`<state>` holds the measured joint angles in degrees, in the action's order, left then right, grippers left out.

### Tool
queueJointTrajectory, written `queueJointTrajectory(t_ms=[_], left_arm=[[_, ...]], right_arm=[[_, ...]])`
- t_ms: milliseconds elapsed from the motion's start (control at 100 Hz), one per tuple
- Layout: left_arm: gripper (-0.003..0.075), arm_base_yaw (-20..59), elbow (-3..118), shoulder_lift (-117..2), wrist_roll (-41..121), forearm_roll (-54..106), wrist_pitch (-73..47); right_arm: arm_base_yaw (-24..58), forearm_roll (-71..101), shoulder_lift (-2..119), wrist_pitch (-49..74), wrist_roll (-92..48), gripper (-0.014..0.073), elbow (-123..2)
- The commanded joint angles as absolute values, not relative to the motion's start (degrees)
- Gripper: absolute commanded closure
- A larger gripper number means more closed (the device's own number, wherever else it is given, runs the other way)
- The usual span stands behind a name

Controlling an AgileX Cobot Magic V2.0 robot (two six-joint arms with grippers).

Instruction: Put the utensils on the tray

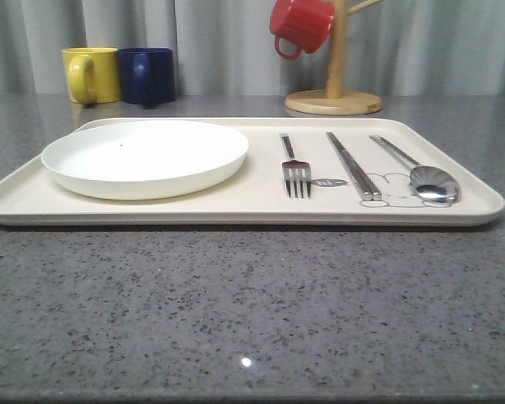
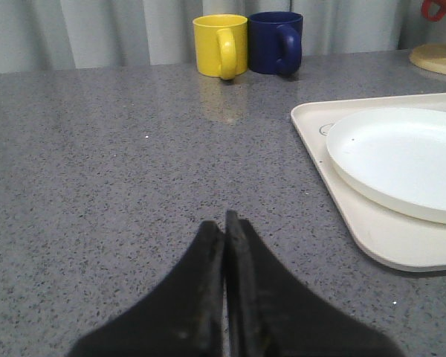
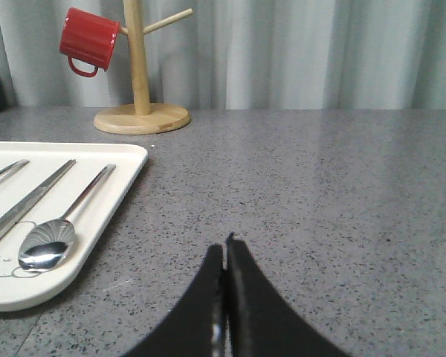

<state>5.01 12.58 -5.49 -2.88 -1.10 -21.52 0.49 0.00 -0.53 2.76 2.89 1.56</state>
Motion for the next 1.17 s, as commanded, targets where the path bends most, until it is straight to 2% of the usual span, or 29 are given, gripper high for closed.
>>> queueJointTrajectory(t_ms=[0,130,250,1160], left_arm=[[0.0739,4.21,9.68,-3.19,-4.36,-1.94,-12.78],[0.0739,3.21,3.08,2.35,-4.36,-1.94,-7.41],[0.0739,2.98,-2.21,2.24,-4.60,-1.39,-0.86],[0.0739,2.85,-1.89,2.24,-4.46,-1.14,0.53]], right_arm=[[0.27,0.00,-1.71,-2.07,2.37,0.0662,1.61],[0.27,0.00,-1.71,-2.07,2.37,0.0662,1.61],[0.27,0.00,-1.65,-2.07,2.37,0.0662,1.61],[0.27,0.00,-1.65,-2.07,2.37,0.0662,1.61]])
